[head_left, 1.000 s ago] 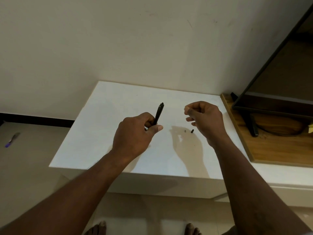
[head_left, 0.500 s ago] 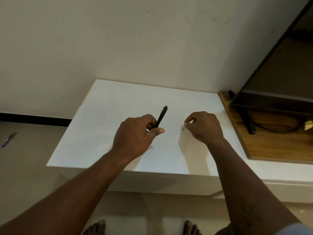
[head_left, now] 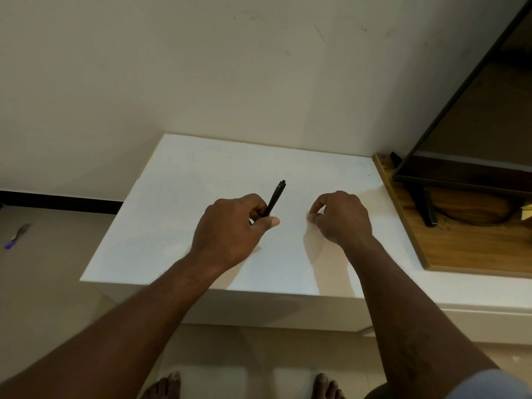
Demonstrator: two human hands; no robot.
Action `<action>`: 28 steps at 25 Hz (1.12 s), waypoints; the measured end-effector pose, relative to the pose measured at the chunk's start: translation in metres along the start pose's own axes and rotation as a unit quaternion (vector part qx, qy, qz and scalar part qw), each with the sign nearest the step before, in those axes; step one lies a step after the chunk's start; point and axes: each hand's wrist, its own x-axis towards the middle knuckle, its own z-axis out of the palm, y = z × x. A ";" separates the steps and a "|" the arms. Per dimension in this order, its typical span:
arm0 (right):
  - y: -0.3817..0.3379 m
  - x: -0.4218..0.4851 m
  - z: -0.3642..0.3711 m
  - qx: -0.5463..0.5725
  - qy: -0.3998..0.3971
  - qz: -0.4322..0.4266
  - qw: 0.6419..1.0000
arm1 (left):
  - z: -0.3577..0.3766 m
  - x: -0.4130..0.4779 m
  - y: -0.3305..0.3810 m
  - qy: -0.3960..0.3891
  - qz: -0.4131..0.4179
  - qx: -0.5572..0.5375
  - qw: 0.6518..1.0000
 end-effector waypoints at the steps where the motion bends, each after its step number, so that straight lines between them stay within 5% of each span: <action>1: -0.002 -0.001 0.000 -0.018 0.000 -0.002 1.000 | 0.000 0.000 0.000 0.000 0.000 0.000 1.000; 4: -0.007 -0.001 -0.001 -0.040 0.021 -0.016 0.999 | 0.000 0.001 -0.001 0.001 0.004 0.001 1.000; 6: -0.013 0.001 -0.007 0.066 0.046 -0.018 0.997 | 0.000 0.002 -0.002 0.004 0.005 0.003 1.000; 9: -0.032 -0.004 -0.017 0.270 0.048 -0.012 0.962 | 0.000 0.003 -0.003 0.011 0.007 0.008 1.000; 17: -0.055 -0.018 -0.027 0.519 -0.020 -0.006 0.854 | -0.002 0.005 -0.005 0.033 0.020 0.024 0.999; 22: -0.057 -0.022 -0.033 0.600 -0.060 0.001 0.798 | -0.002 0.005 -0.007 0.035 0.021 0.021 0.999; 28: -0.060 -0.025 -0.033 0.580 -0.068 0.001 0.812 | -0.001 0.005 -0.006 0.032 0.026 0.024 0.999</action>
